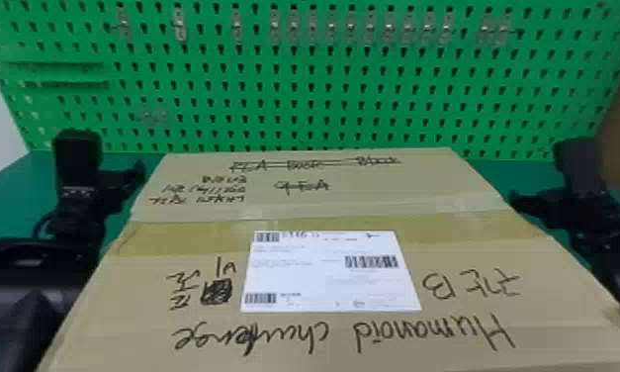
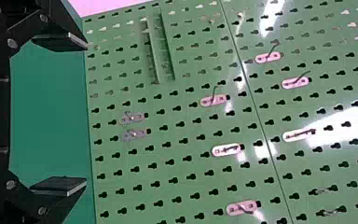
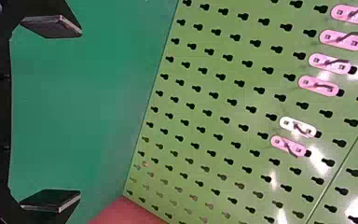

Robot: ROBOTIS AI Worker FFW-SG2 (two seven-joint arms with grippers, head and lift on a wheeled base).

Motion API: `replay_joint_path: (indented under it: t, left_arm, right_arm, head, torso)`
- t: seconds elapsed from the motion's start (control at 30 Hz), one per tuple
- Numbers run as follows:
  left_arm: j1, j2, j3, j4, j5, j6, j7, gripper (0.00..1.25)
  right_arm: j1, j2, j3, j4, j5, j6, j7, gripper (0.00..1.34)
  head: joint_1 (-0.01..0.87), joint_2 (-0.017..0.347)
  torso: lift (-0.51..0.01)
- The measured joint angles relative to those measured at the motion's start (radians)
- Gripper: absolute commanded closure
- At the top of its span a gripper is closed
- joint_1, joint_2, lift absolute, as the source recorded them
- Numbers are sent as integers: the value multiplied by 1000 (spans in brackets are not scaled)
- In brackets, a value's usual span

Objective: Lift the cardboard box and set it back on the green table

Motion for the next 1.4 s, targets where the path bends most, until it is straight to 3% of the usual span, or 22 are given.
replay_joint_path:
  t: [1.4]
  left_arm:
    - [1,0,0,0,0,-3,0,245]
  right_arm:
    - [-4,0,-6,0,-2,3,0,85]
  head:
    - [566,54]
  torso:
    - [-183]
